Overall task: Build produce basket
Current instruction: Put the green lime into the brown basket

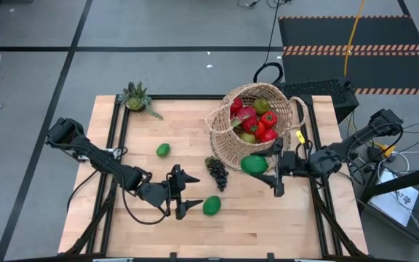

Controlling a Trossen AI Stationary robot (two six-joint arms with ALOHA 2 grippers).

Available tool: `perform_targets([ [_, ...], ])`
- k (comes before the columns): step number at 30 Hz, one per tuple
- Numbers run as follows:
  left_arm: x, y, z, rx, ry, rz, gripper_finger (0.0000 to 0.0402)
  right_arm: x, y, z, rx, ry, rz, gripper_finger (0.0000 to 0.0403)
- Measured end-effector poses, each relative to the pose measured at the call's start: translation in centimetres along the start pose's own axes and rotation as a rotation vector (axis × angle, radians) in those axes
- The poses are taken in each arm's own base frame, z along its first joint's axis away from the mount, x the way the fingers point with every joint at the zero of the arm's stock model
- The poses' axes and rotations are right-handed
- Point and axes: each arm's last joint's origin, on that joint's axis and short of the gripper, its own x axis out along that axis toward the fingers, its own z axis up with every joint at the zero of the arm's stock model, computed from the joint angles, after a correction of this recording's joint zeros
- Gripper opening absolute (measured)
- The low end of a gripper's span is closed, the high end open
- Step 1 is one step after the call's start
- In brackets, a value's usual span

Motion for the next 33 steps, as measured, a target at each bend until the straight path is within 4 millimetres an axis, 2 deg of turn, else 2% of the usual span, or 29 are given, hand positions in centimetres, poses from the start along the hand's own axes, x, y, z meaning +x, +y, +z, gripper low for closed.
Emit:
perform_targets([
  [4, 0.0, 0.0, 0.0, -0.001, 0.000, 0.000, 0.0369, 0.0, -0.1, -0.1, -0.070, 0.012, -0.008, 0.0299],
  [9, 0.0, 0.0, 0.0, -0.002, -0.002, -0.001, 0.0369, 0.3, -1.1, 0.1, -0.116, 0.002, -0.154, 0.0299],
  [13, 0.0, 0.0, 0.1, -0.004, -0.005, -0.003, 0.0369, 0.8, -2.0, 1.6, -0.146, 0.010, -0.205, 0.0299],
  [21, 0.0, -0.1, 0.3, 0.002, -0.024, -0.012, 0.0369, 2.0, -6.0, 4.8, -0.214, 0.188, -0.452, 0.0299],
  [24, 0.0, -0.1, 0.3, 0.002, -0.024, -0.012, 0.0369, 2.7, -7.7, 5.3, -0.245, 0.285, -0.532, 0.0299],
  [28, 0.0, -0.1, 0.2, 0.003, -0.023, -0.011, 0.0369, 3.3, -9.6, 5.3, -0.267, 0.386, -0.573, 0.0299],
  [33, 0.0, -0.1, 0.2, 0.010, -0.020, -0.010, 0.0369, 3.8, -11.9, 4.0, -0.279, 0.524, -0.577, 0.0299],
])
